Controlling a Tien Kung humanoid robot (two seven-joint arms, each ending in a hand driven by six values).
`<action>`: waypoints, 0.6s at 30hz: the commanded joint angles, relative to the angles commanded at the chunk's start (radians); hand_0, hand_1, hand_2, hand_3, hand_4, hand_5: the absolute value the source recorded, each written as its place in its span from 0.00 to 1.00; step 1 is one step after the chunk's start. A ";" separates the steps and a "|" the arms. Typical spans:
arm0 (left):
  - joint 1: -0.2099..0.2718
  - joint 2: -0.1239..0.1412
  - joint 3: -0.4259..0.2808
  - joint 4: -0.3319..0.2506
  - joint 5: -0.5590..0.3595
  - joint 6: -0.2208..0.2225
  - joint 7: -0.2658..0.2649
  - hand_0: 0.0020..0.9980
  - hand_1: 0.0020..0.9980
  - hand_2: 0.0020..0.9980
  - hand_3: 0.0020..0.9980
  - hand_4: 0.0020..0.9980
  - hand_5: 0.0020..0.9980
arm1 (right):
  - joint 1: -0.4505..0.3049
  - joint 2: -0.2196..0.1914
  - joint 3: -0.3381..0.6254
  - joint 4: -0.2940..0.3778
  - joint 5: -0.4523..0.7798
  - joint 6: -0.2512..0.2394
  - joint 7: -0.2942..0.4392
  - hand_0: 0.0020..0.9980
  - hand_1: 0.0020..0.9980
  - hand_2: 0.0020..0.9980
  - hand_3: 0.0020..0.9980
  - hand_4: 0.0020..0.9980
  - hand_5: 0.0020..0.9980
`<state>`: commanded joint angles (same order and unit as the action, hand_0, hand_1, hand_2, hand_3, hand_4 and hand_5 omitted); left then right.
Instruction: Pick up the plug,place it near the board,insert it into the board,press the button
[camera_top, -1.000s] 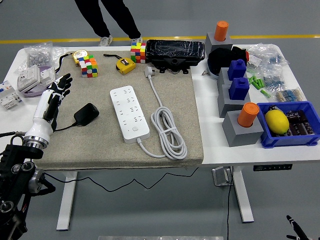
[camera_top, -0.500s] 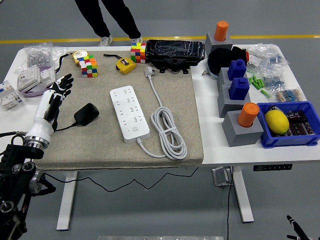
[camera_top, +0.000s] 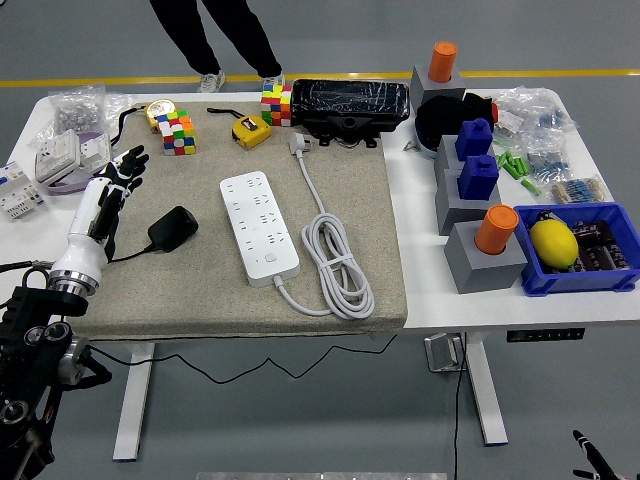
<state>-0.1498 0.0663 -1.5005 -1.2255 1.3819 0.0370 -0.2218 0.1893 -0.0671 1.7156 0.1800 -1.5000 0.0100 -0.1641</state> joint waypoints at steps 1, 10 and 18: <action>0.000 0.000 0.000 0.000 0.000 0.000 0.000 0.92 0.94 0.91 0.91 1.00 1.00 | 0.000 0.000 0.001 0.000 -0.001 0.000 0.000 0.79 0.74 0.73 0.78 1.00 0.99; 0.002 -0.003 -0.004 0.000 0.003 0.005 -0.002 0.92 0.94 0.91 0.91 1.00 1.00 | -0.002 -0.001 0.002 0.000 -0.001 0.000 0.000 0.79 0.74 0.73 0.78 1.00 0.99; 0.001 -0.003 -0.004 0.001 0.002 0.005 -0.003 0.92 0.94 0.91 0.91 1.00 1.00 | 0.000 0.000 0.002 0.000 -0.001 0.000 0.000 0.79 0.74 0.73 0.78 1.00 0.99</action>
<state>-0.1484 0.0633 -1.5044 -1.2244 1.3836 0.0422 -0.2245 0.1892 -0.0670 1.7178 0.1800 -1.5012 0.0096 -0.1643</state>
